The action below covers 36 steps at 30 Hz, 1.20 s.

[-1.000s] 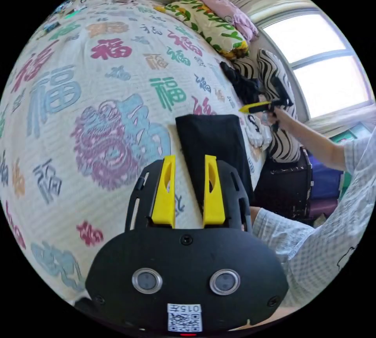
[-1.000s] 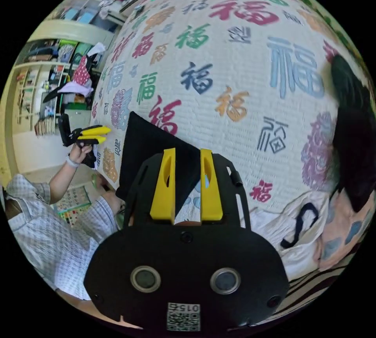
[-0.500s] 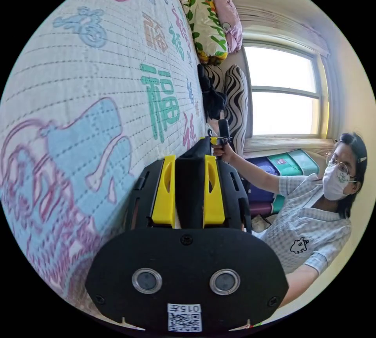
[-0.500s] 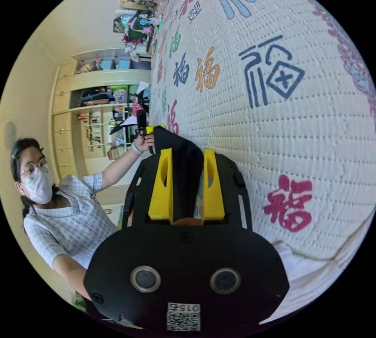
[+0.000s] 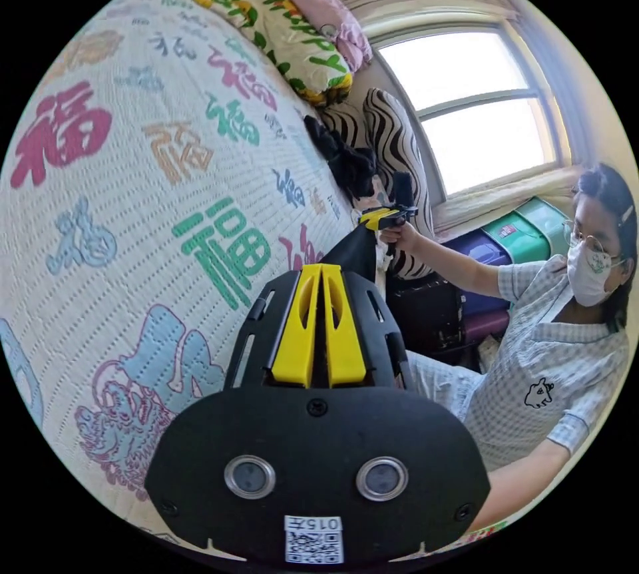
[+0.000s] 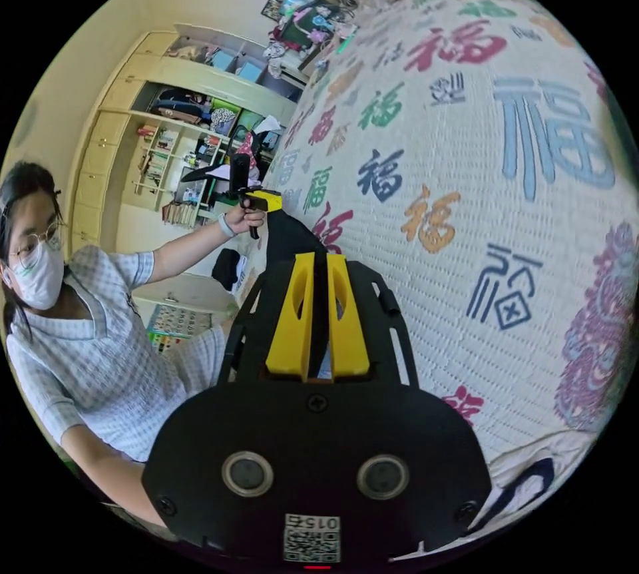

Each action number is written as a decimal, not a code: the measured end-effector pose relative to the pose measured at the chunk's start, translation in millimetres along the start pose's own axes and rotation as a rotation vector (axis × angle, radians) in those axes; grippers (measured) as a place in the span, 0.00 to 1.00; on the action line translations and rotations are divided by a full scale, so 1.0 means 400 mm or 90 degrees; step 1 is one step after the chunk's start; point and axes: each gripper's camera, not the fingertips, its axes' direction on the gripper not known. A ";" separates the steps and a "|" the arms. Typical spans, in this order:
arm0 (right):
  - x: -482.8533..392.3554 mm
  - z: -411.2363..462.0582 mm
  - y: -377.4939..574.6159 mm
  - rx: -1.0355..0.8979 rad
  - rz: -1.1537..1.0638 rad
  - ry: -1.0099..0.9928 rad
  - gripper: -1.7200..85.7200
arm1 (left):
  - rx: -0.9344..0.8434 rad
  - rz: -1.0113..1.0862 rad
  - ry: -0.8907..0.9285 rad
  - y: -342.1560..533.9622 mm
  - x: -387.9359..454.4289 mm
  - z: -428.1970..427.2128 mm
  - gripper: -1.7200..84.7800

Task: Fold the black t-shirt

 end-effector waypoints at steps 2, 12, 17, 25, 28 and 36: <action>-0.058 0.000 0.018 -0.012 -0.045 0.029 0.06 | -0.008 0.031 -0.019 0.012 0.037 -0.008 0.01; -0.382 0.050 0.305 -0.028 -0.273 0.077 0.05 | 0.055 0.265 -0.067 0.319 0.355 -0.041 0.01; -0.506 0.189 0.522 -0.111 -0.318 0.166 0.05 | 0.050 0.297 -0.104 0.510 0.445 0.005 0.01; -0.531 0.336 0.691 -0.134 -0.241 0.227 0.04 | 0.103 0.047 -0.142 0.719 0.419 0.044 0.03; -0.540 0.338 0.705 -0.109 -0.222 0.211 0.04 | 0.132 -0.091 -0.107 0.749 0.383 0.088 0.12; -0.573 0.389 0.727 -0.130 -0.233 0.227 0.04 | 0.198 -0.239 0.027 0.761 0.311 0.149 0.08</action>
